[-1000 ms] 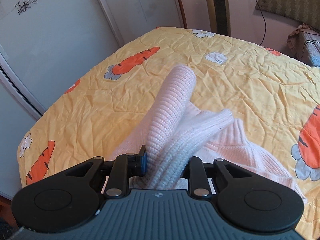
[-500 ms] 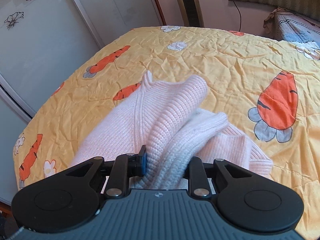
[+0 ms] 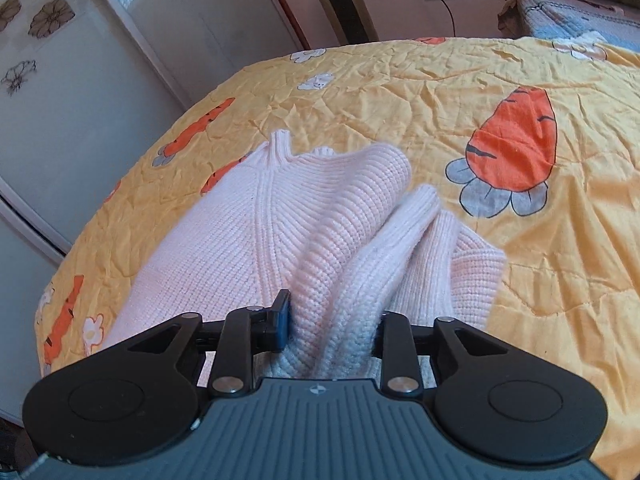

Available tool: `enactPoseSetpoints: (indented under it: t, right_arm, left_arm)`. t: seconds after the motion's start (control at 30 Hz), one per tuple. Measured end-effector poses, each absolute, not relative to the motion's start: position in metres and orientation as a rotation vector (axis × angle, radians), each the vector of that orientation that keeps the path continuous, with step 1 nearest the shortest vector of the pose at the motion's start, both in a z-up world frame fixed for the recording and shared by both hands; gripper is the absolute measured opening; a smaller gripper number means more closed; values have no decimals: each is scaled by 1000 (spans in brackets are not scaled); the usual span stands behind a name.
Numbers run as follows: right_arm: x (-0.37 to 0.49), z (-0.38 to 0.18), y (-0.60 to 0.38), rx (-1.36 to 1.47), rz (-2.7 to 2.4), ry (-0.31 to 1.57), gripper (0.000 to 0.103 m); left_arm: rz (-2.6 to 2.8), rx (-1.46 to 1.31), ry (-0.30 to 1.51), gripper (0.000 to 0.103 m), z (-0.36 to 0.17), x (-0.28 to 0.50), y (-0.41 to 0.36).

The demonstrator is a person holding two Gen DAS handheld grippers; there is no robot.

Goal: Fold small clothes

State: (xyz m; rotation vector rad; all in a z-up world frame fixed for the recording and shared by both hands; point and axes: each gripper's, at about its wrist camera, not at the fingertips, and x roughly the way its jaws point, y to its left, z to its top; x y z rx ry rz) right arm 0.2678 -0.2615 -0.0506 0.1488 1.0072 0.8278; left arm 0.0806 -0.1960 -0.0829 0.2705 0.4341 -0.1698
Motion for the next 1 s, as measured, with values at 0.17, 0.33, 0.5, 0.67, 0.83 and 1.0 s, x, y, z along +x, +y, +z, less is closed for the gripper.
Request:
enactPoseSetpoints:
  t: [0.17,0.33,0.5,0.67,0.83,1.0]
  right_arm:
    - [274,-55,-283,273,817,1012,44]
    - [292,-56,-284,319,751,1006,51]
    - [300,-63,-270,283,753,976,30]
    - [290,-54,-261,173,758,917,25]
    - [286,-42,-260,144,765,885,23]
    - [285,-39,-263,136,765,881,23]
  left_arm:
    - [-164,249,454,30,-84,84,-198]
    - [-164,263,461,30,-87,83,-200]
    - [-162,254,471,30,-85,86,-200]
    - [-158,251,474,30,-83,86,-202]
    - [-159,236,476,30,-80,86,-202]
    - [-159,227,470,30,-75,82,-203]
